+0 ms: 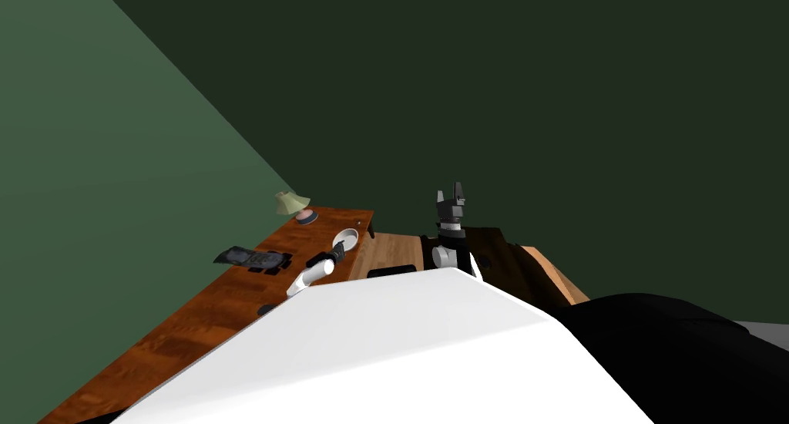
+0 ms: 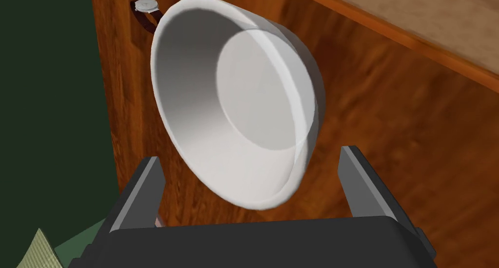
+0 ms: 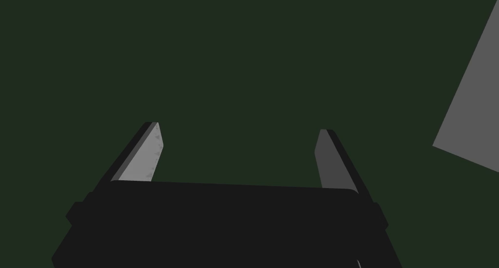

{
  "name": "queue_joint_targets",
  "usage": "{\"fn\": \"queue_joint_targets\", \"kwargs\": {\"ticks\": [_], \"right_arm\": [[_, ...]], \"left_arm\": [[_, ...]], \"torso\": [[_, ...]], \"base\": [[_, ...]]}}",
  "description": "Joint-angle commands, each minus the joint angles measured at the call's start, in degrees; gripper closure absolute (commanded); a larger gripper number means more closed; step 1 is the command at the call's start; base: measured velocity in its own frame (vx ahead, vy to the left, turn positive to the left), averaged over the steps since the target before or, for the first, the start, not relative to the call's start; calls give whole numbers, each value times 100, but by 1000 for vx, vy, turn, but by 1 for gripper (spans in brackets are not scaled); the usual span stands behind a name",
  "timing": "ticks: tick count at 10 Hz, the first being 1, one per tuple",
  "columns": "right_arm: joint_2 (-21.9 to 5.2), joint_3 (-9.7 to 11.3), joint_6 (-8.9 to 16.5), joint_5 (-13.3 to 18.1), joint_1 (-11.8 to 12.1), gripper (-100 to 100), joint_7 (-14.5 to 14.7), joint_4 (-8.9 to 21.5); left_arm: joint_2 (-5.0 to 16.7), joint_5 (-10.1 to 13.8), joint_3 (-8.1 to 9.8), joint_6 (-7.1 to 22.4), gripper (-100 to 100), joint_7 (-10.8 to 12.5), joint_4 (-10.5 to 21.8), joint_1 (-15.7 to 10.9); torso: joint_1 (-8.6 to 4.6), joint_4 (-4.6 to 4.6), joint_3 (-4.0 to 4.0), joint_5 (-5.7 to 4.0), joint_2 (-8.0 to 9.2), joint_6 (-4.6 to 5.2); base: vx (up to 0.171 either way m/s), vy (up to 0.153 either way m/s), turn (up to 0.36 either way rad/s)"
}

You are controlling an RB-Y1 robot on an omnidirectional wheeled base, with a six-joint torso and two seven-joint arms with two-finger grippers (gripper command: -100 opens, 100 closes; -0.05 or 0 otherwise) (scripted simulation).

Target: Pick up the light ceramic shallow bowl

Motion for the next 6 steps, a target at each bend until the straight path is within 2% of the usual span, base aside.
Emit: {"fn": "queue_joint_targets", "kwargs": {"ticks": [1, 2, 3, 6], "right_arm": [[0, 0, 0, 0, 0, 0, 0, 0], [0, 0, 0, 0, 0, 0, 0, 0], [0, 0, 0, 0, 0, 0, 0, 0], [0, 0, 0, 0, 0, 0, 0, 0]], "left_arm": [[63, 75, 62, 251, -100, -138, 266, -134], [130, 151, 111, 441, -100, -255, 396, -219], [130, 151, 111, 459, -100, -255, 457, -219], [301, 341, 246, 995, -100, -574, 954, -435]], "torso": [[0, 0, 0, 0, 0, 0], [1, 0, 0, 0, 0, 0], [2, -1, -4, 0, -8, 0], [-1, -2, -7, 0, -12, 0]], "base": [[34, -3, -48], [62, 2, -45], [56, 8, -14], [69, -3, -49]]}}
